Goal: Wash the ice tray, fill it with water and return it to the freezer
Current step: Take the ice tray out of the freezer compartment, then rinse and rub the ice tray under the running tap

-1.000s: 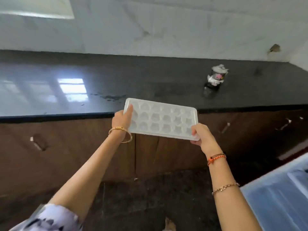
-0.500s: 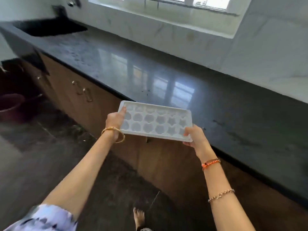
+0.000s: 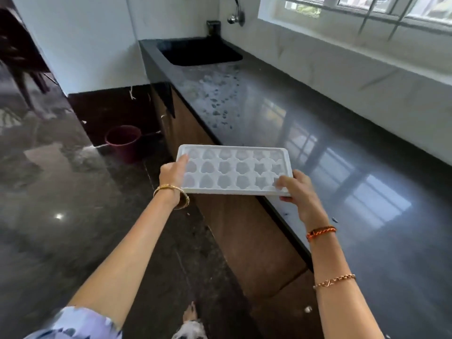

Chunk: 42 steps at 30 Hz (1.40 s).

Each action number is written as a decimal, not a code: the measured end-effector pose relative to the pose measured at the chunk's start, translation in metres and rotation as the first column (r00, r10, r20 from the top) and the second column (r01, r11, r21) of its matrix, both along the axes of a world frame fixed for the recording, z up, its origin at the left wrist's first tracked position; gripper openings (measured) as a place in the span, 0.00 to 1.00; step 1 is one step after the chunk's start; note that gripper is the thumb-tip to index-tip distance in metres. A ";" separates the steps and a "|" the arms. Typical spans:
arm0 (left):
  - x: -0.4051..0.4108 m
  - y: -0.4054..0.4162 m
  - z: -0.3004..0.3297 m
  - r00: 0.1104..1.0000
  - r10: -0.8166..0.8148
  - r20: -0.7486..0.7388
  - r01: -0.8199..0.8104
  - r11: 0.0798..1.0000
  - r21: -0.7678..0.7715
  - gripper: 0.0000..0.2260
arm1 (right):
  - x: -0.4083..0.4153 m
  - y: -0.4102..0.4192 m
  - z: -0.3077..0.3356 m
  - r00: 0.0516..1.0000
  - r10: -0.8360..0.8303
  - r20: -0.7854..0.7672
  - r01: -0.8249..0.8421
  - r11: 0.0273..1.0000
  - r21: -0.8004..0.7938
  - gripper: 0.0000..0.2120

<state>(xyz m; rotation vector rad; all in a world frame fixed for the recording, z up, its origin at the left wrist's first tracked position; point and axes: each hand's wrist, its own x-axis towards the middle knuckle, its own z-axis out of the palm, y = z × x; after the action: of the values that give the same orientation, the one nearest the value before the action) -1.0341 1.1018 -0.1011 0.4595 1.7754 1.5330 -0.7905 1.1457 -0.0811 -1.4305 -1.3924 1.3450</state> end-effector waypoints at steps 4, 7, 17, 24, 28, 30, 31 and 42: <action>-0.067 0.047 0.000 0.998 0.060 0.002 -0.060 0.998 0.030 0.11 | -0.070 0.065 -0.004 0.999 0.051 0.010 -0.051 0.998 0.035 0.09; -0.130 0.098 0.008 0.996 0.084 -0.008 -0.084 0.996 0.025 0.11 | -0.134 0.121 -0.002 0.998 0.061 0.006 -0.061 0.997 0.050 0.11; -0.272 0.246 0.019 0.999 0.029 -0.035 -0.029 1.000 0.007 0.12 | -0.271 0.260 0.007 1.000 0.014 0.017 -0.015 0.998 0.057 0.12; -0.355 0.391 0.014 0.997 -0.027 -0.077 0.028 1.000 0.009 0.12 | -0.343 0.396 -0.005 0.998 0.019 0.060 -0.025 0.994 0.102 0.10; -0.402 0.487 0.032 0.992 -0.085 -0.098 0.084 0.996 -0.006 0.14 | -0.389 0.491 0.003 0.995 -0.036 0.097 0.024 0.992 0.125 0.10; -0.425 0.530 0.041 0.985 -0.119 -0.121 0.118 0.993 -0.018 0.15 | -0.413 0.533 0.010 0.989 -0.063 0.137 0.044 0.990 0.136 0.07; -0.434 0.549 0.045 0.984 -0.125 -0.129 0.125 0.992 -0.008 0.15 | -0.424 0.551 0.014 0.986 -0.069 0.151 0.047 0.988 0.146 0.07; -0.536 0.735 0.041 0.976 -0.209 -0.058 0.209 0.978 -0.008 0.14 | -0.527 0.718 0.015 0.947 -0.216 0.237 0.179 0.970 0.166 0.09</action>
<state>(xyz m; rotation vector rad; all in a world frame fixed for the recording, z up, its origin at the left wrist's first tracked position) -1.5697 1.8372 -0.0597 0.6743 1.7126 1.3826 -1.3178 1.8640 -0.0665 -1.6394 -1.4298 0.9406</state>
